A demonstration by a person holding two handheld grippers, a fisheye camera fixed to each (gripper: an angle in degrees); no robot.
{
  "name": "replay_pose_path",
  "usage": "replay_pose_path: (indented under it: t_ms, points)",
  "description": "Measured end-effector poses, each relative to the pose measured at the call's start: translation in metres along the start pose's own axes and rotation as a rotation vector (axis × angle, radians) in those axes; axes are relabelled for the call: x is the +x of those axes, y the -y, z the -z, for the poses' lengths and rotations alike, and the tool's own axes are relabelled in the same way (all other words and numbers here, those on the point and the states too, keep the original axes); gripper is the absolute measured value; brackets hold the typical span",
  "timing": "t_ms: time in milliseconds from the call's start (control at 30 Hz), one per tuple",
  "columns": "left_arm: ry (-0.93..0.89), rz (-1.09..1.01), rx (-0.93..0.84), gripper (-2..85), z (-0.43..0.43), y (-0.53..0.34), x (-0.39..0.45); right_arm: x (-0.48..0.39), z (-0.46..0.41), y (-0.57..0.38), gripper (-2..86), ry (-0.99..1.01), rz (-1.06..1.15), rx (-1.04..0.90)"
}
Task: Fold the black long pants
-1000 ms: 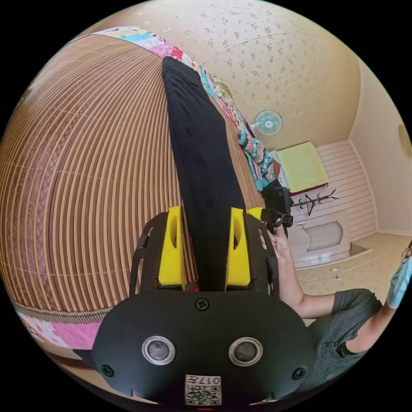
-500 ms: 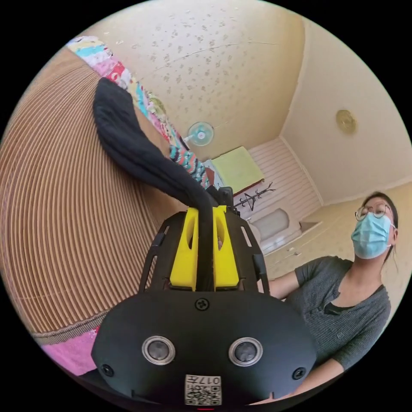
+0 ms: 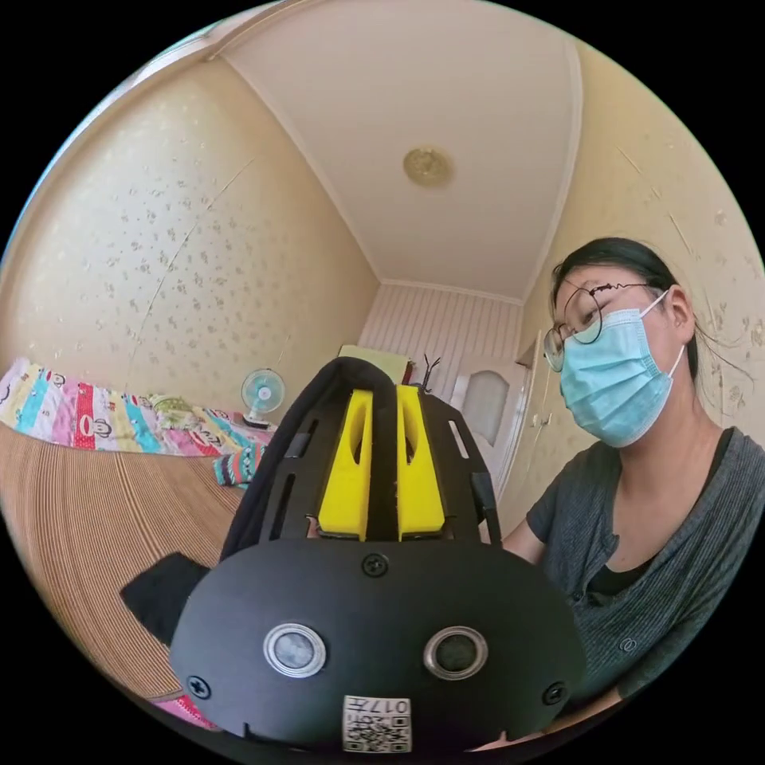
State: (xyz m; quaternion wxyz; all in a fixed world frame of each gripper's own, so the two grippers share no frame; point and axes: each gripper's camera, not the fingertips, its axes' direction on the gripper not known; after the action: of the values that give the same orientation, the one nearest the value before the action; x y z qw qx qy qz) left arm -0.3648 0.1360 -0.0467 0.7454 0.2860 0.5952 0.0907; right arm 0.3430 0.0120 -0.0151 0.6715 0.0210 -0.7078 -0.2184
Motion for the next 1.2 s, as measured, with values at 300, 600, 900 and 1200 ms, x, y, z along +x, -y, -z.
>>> replay_pose_path:
  t_ms: [300, 600, 900, 1200]
  points:
    - [-0.124, -0.028, 0.054, 5.3, -0.046, 0.094, 0.028, -0.087, 0.039, 0.082, 2.2, -0.117, 0.177, 0.024]
    - [-0.031, 0.460, -0.185, 5.1, -0.163, 0.151, -0.186, 0.077, 0.074, 0.167, 0.8, -0.480, -0.153, -0.006]
    - [0.226, 0.582, -0.432, 5.1, -0.227, 0.028, -0.300, 0.244, 0.058, 0.062, 0.5, -0.556, -0.462, 0.016]
    - [0.030, 0.610, -0.541, 5.1, -0.228, -0.207, -0.195, 0.201, 0.046, -0.194, 2.0, -0.295, -0.595, 0.063]
